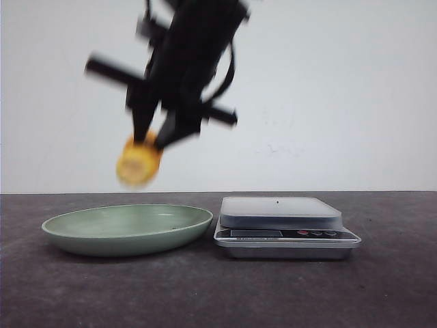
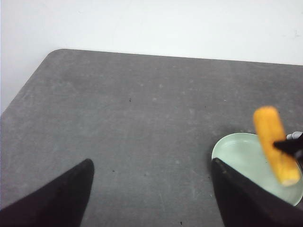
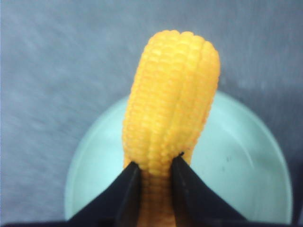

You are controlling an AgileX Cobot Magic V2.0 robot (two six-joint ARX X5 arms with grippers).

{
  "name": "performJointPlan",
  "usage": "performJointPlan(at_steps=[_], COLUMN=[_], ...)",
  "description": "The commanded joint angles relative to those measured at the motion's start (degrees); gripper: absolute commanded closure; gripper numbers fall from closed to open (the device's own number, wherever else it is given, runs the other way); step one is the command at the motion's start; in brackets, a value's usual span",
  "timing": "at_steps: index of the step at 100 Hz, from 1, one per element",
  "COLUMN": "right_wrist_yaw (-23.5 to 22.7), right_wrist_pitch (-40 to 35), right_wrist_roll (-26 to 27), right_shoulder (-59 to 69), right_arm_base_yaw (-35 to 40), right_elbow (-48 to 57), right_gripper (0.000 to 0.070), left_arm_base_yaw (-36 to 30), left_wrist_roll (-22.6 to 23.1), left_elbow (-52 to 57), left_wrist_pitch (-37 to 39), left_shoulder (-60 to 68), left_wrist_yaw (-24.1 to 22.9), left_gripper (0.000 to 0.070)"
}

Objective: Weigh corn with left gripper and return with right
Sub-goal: 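Lift the corn with the right gripper and carry it over the plate, then lower the corn onto the green plate, open the right gripper, withdraw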

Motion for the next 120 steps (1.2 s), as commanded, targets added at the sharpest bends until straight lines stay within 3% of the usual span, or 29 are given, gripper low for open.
performJointPlan(at_steps=[1, 28, 32, 43, 49, 68, 87, 120], right_wrist_yaw=[0.3, 1.4, 1.4, 1.4, 1.4, 1.4, 1.4, 0.5], right_wrist_pitch=[0.9, 2.0, 2.1, 2.3, 2.2, 2.4, -1.4, -14.4], right_wrist_roll=[1.2, 1.5, 1.5, 1.5, 1.5, -0.2, -5.9, -16.0], right_shoulder=[2.6, 5.3, 5.3, 5.3, 5.3, 4.7, -2.6, -26.1], right_arm_base_yaw=[1.3, 1.8, 1.8, 1.8, 1.8, 1.6, -2.2, -19.7], right_elbow=[1.1, 1.1, 1.1, 1.1, 1.1, 1.3, 1.4, 1.4], right_gripper=[0.07, 0.069, 0.0626, 0.0343, 0.0272, 0.0269, 0.027, 0.0271], left_arm_base_yaw=[-0.5, -0.5, -0.5, -0.5, -0.5, -0.5, -0.5, -0.5], left_wrist_roll=[-0.1, -0.1, -0.1, -0.1, -0.1, 0.0, 0.1, 0.1], left_elbow=[0.7, 0.7, 0.7, 0.7, 0.7, 0.7, 0.7, 0.5], left_wrist_pitch=[0.6, 0.2, 0.2, 0.2, 0.2, 0.3, 0.4, 1.2], left_shoulder=[0.2, 0.2, 0.2, 0.2, 0.2, 0.2, 0.2, 0.2], left_wrist_yaw=[-0.3, -0.3, -0.3, -0.3, -0.3, -0.3, -0.3, -0.3], left_gripper=[0.0224, 0.0224, 0.0224, 0.0224, 0.0224, 0.0224, 0.0224, 0.0224])
